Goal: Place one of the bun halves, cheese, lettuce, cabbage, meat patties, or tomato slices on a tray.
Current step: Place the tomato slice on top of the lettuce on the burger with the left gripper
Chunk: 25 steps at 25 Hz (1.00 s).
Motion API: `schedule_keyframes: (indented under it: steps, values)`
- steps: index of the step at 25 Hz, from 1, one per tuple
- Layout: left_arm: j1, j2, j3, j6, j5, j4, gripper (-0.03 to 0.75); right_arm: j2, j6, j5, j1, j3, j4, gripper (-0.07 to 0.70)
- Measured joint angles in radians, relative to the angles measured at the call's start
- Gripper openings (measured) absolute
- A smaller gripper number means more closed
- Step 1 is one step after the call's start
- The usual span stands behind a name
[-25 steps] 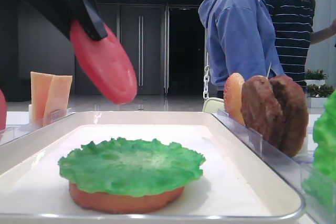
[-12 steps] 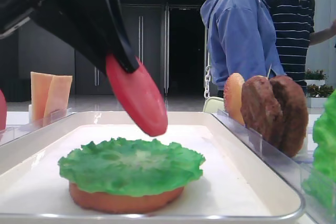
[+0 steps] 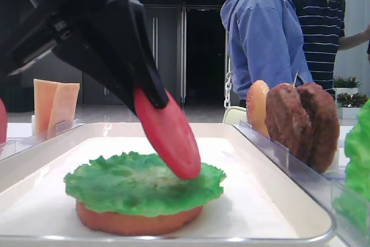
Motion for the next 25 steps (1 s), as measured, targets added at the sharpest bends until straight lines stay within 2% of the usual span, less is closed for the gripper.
schedule_keyframes:
  steps: [6,21,23,25]
  values:
    - [0.0,0.025,0.0,0.013,-0.018,-0.018,0.055,0.0,0.0,0.0,0.0,0.0,0.0,0.524]
    - [0.0,0.039,0.0,0.019,-0.018,-0.005,0.055,0.0,0.0,0.0,0.0,0.0,0.0,0.524]
    - [0.0,0.039,0.0,0.019,-0.017,0.005,0.071,0.0,0.0,0.0,0.0,0.0,0.0,0.524]
    - [0.0,0.039,0.0,0.019,-0.014,0.021,0.118,0.0,0.0,0.0,0.0,0.0,0.0,0.524]
